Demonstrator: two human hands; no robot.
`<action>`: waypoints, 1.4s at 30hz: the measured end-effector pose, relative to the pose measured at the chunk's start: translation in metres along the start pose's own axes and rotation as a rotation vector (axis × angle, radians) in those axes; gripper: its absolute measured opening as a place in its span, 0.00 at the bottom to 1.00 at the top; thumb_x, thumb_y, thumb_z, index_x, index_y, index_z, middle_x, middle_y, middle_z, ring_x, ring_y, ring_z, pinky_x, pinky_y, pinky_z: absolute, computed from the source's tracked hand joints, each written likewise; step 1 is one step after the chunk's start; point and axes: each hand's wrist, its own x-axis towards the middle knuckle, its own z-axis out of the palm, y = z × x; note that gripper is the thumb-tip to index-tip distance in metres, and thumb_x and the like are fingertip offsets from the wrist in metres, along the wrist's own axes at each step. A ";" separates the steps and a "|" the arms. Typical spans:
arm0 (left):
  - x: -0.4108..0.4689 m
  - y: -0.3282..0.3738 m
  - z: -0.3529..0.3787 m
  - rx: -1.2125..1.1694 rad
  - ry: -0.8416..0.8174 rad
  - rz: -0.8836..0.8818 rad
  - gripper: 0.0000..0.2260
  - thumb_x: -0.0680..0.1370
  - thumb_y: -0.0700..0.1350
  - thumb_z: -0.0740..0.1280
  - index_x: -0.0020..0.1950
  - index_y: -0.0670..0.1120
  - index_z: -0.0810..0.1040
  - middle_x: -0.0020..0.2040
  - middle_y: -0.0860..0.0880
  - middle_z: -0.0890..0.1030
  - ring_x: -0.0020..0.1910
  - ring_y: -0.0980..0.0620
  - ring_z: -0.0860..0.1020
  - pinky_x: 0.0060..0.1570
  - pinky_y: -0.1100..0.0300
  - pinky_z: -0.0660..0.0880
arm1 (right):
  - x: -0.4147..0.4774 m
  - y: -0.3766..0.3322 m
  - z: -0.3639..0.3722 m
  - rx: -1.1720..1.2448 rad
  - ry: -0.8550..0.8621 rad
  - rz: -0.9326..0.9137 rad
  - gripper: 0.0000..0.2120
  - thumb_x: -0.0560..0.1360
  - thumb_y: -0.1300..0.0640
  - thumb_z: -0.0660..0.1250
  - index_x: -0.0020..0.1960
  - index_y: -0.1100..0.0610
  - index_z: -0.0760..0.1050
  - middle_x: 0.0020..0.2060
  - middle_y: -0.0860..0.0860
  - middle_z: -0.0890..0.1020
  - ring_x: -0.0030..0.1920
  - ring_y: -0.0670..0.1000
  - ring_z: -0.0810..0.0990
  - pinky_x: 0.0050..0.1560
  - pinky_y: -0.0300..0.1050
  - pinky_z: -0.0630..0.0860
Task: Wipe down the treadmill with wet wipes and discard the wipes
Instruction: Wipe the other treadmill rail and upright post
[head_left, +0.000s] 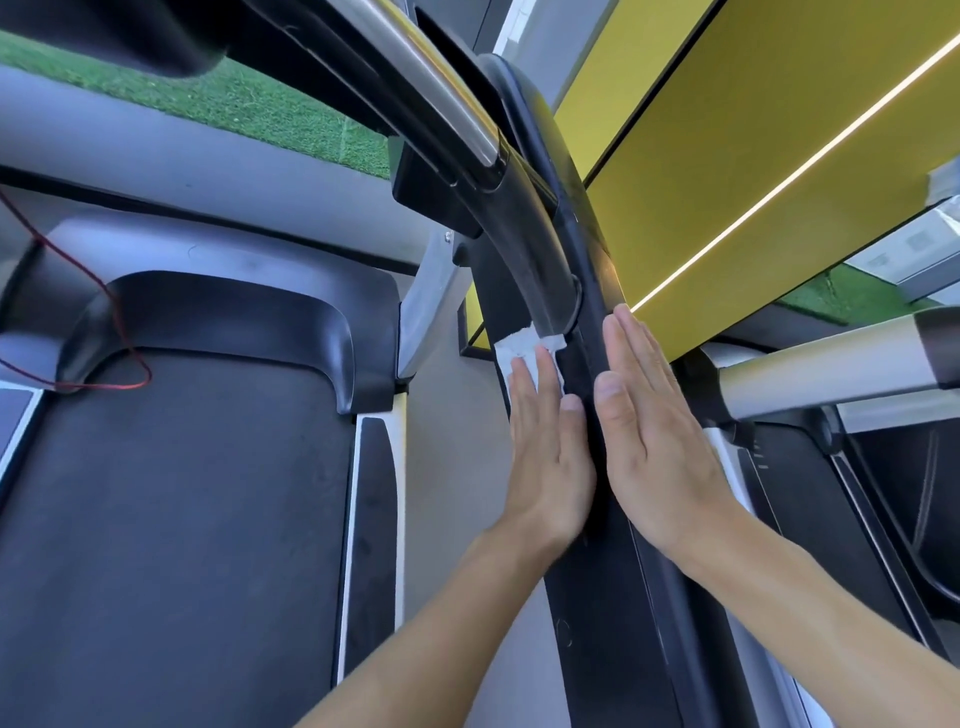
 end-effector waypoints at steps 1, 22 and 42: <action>-0.006 -0.001 0.002 -0.006 -0.006 0.007 0.25 0.85 0.58 0.42 0.79 0.59 0.35 0.78 0.64 0.32 0.73 0.67 0.30 0.77 0.52 0.36 | 0.000 0.000 0.000 0.000 0.002 -0.003 0.34 0.78 0.34 0.36 0.81 0.45 0.44 0.78 0.33 0.43 0.75 0.31 0.39 0.69 0.29 0.44; 0.006 -0.013 -0.005 -0.041 0.029 -0.036 0.24 0.85 0.56 0.42 0.80 0.57 0.38 0.78 0.63 0.34 0.74 0.69 0.33 0.78 0.55 0.38 | 0.000 -0.005 -0.002 -0.014 -0.034 0.017 0.35 0.76 0.35 0.36 0.81 0.45 0.42 0.78 0.33 0.42 0.74 0.30 0.36 0.68 0.28 0.41; -0.034 0.005 0.006 0.030 -0.057 0.177 0.23 0.85 0.55 0.40 0.80 0.58 0.39 0.79 0.62 0.35 0.76 0.64 0.33 0.78 0.49 0.39 | -0.054 0.006 -0.002 -0.041 -0.043 -0.008 0.33 0.76 0.33 0.36 0.79 0.43 0.41 0.78 0.34 0.40 0.75 0.32 0.36 0.68 0.24 0.39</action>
